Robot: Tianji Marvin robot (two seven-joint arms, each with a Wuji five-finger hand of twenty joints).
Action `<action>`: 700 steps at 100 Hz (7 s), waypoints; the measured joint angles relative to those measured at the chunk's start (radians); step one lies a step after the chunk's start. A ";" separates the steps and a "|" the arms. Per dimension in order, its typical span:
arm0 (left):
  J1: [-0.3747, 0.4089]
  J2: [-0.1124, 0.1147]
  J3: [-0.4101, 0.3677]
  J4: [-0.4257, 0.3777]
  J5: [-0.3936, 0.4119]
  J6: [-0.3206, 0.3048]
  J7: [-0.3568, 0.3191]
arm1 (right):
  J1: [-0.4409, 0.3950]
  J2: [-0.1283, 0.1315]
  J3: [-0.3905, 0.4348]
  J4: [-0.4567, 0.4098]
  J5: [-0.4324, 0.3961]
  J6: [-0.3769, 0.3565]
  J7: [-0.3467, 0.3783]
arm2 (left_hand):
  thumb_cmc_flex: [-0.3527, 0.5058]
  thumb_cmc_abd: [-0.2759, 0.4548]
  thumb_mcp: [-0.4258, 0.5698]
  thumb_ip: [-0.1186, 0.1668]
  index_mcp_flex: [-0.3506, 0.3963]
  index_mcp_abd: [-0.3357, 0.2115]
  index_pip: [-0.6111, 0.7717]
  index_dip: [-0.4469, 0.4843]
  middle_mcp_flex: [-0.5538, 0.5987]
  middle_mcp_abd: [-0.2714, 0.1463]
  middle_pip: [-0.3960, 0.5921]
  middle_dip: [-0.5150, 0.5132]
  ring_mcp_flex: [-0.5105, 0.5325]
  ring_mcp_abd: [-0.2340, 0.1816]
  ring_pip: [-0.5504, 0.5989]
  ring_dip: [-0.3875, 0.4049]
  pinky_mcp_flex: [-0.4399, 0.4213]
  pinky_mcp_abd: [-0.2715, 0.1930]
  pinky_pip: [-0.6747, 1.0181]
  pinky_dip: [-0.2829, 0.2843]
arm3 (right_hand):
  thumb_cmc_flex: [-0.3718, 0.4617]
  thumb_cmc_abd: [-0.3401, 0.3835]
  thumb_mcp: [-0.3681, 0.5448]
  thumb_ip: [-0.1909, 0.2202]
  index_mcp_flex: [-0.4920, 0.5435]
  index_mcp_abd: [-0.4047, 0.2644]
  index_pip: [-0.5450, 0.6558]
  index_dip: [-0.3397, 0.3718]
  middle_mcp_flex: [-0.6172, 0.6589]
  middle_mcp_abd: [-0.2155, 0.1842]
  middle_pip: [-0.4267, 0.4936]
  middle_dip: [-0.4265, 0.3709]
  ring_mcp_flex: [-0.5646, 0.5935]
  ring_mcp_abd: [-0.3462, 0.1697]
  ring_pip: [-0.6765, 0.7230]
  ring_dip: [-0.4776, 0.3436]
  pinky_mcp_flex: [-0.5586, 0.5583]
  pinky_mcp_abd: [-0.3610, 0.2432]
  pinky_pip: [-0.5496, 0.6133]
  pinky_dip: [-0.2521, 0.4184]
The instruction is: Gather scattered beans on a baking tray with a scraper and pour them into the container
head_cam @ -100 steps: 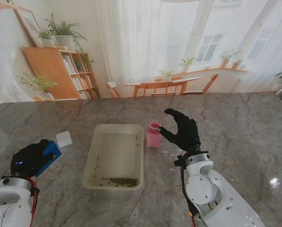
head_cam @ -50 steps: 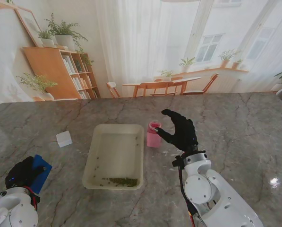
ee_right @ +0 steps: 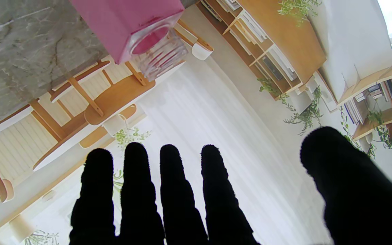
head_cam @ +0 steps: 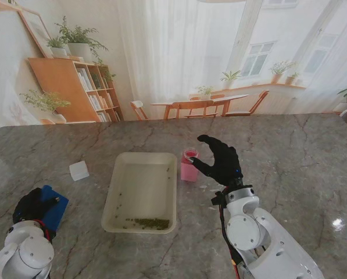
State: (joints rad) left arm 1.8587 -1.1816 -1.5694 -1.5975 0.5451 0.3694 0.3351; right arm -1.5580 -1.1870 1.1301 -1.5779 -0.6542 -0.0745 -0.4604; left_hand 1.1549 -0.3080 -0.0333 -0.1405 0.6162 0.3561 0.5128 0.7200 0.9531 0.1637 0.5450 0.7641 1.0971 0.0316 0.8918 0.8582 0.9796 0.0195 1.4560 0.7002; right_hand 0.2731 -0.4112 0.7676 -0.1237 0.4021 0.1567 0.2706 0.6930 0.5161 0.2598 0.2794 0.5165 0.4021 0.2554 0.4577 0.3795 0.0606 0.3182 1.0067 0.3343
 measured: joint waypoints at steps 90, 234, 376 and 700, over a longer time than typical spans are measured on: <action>-0.062 0.055 0.050 0.070 0.182 0.006 -0.223 | 0.000 0.001 0.002 0.001 -0.001 -0.001 0.003 | -0.122 0.189 0.006 0.009 -0.394 0.073 -0.458 -0.275 -0.702 0.171 -0.493 -0.441 -0.915 0.308 -0.742 -0.549 -1.060 0.392 -0.976 -0.157 | 0.000 0.000 0.000 0.000 0.001 -0.001 0.000 0.000 0.001 0.000 0.000 0.000 0.000 0.000 0.000 0.000 0.000 0.000 0.000 0.000; -0.411 0.113 0.472 -0.011 0.315 0.161 -0.506 | -0.011 0.000 0.025 0.001 0.007 -0.005 -0.011 | -0.257 0.259 0.004 0.011 -0.221 0.145 -0.370 -0.123 -0.500 0.290 -0.442 -0.317 -0.806 0.399 -0.651 -0.409 -1.004 0.344 -0.802 -0.063 | 0.000 0.000 0.000 0.000 0.011 -0.009 0.011 0.000 0.002 0.000 -0.002 0.000 0.004 0.000 0.000 0.000 0.000 0.000 0.000 0.000; -0.716 0.092 0.809 0.322 0.149 0.265 -0.473 | -0.024 0.000 0.045 -0.008 0.007 0.005 -0.009 | -0.109 0.147 -0.024 0.012 -0.141 0.134 0.202 0.600 -0.425 0.252 0.182 0.490 -0.766 0.375 -0.258 -0.019 -0.989 0.345 -0.502 0.052 | 0.000 0.000 0.000 0.000 0.011 -0.009 0.011 0.000 0.011 -0.001 -0.003 0.000 0.006 0.000 0.000 0.000 0.000 0.000 0.000 0.000; -0.587 -0.138 0.281 0.064 -0.665 0.142 0.054 | -0.026 0.011 0.073 -0.045 -0.046 0.061 0.046 | -0.171 -0.395 0.963 0.220 -0.001 0.143 0.902 0.850 0.092 0.221 -0.106 0.326 -0.021 0.337 -0.196 0.147 -0.040 0.379 -0.201 -0.281 | 0.001 0.000 0.000 0.000 0.038 -0.021 0.014 0.000 0.039 -0.006 -0.003 0.000 0.040 -0.009 -0.001 0.000 0.012 0.000 0.000 0.000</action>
State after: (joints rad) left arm 1.2719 -1.3191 -1.2884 -1.5332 -0.1194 0.5116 0.3896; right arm -1.5844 -1.1757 1.2030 -1.6229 -0.6998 -0.0137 -0.4146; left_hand 0.9842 -0.7032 0.9296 0.0799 0.6150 0.4995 1.4143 1.5704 1.0455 0.3846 0.4395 1.0899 1.0758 0.3683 0.6956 1.0047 0.9398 0.3990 1.2552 0.4196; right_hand 0.2737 -0.4111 0.7676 -0.1237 0.4404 0.1361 0.2846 0.6929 0.5552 0.2540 0.2763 0.5165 0.4424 0.2466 0.4572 0.3799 0.0726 0.3185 1.0065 0.3343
